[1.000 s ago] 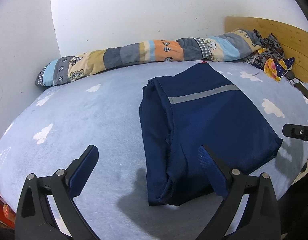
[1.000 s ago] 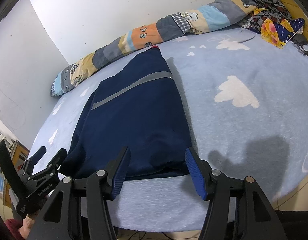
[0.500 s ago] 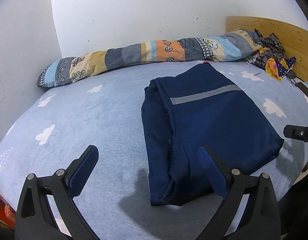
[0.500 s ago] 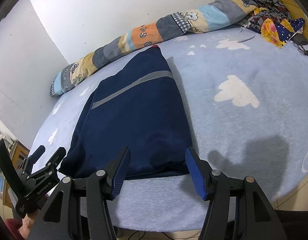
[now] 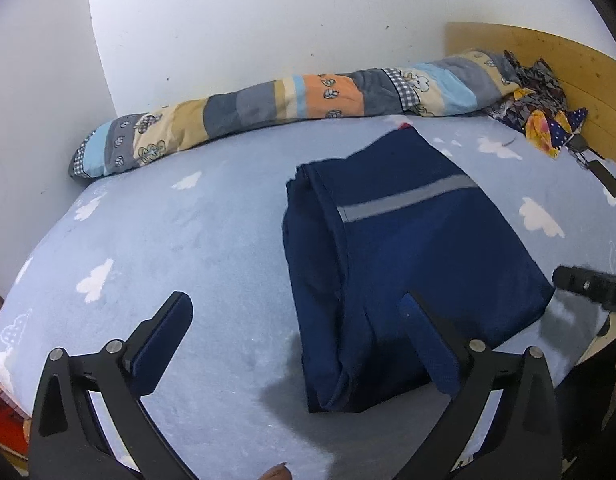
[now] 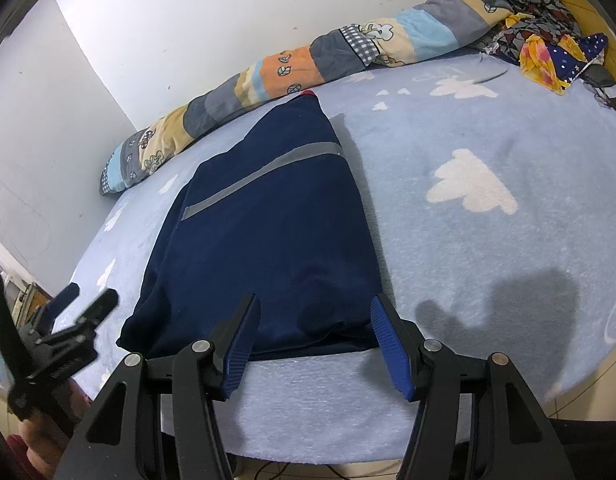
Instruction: Fold large clothes
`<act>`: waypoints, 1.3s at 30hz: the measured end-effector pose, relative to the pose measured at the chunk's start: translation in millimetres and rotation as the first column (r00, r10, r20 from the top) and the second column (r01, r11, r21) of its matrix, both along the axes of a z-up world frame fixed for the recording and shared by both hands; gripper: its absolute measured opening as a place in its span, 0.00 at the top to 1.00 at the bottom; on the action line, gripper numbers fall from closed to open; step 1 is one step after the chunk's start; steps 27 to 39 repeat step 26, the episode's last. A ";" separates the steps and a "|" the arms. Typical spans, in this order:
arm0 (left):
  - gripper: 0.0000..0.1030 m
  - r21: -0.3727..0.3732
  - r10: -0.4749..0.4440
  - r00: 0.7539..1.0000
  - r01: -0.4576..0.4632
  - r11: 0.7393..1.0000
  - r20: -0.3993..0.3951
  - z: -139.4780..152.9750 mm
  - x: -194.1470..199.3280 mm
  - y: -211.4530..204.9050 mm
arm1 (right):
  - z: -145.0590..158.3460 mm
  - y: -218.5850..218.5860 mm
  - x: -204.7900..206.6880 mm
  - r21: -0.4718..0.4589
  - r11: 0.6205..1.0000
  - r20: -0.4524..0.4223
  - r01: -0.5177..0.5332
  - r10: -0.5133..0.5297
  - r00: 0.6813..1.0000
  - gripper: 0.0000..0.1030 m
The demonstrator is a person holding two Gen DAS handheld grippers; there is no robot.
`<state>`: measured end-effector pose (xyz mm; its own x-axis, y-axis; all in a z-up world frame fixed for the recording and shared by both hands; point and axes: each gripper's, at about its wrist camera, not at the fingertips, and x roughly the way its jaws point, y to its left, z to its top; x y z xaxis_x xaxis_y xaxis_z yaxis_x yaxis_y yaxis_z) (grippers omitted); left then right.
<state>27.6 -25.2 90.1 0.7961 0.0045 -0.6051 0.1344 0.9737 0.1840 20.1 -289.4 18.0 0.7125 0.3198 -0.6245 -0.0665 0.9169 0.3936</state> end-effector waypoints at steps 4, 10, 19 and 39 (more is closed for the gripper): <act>0.00 0.041 0.022 0.999 -0.023 0.999 0.036 13.7 -0.3 0.7 | -0.3 0.2 0.2 0.000 1.000 0.001 0.001 -0.001 1.000 0.42; 0.00 0.120 0.033 0.997 -0.042 0.992 0.076 33.6 -1.8 4.3 | -0.8 -2.4 1.1 0.005 1.000 0.004 0.010 -0.010 1.000 0.42; 0.00 0.145 0.115 0.990 -0.125 0.982 0.076 36.1 3.6 19.9 | -0.9 -4.1 3.2 0.018 1.000 0.006 0.020 -0.020 1.000 0.42; 0.00 0.061 0.121 0.993 -0.120 0.991 0.000 37.4 8.7 31.4 | -1.1 -5.2 4.5 0.022 1.000 0.009 0.016 -0.016 1.000 0.42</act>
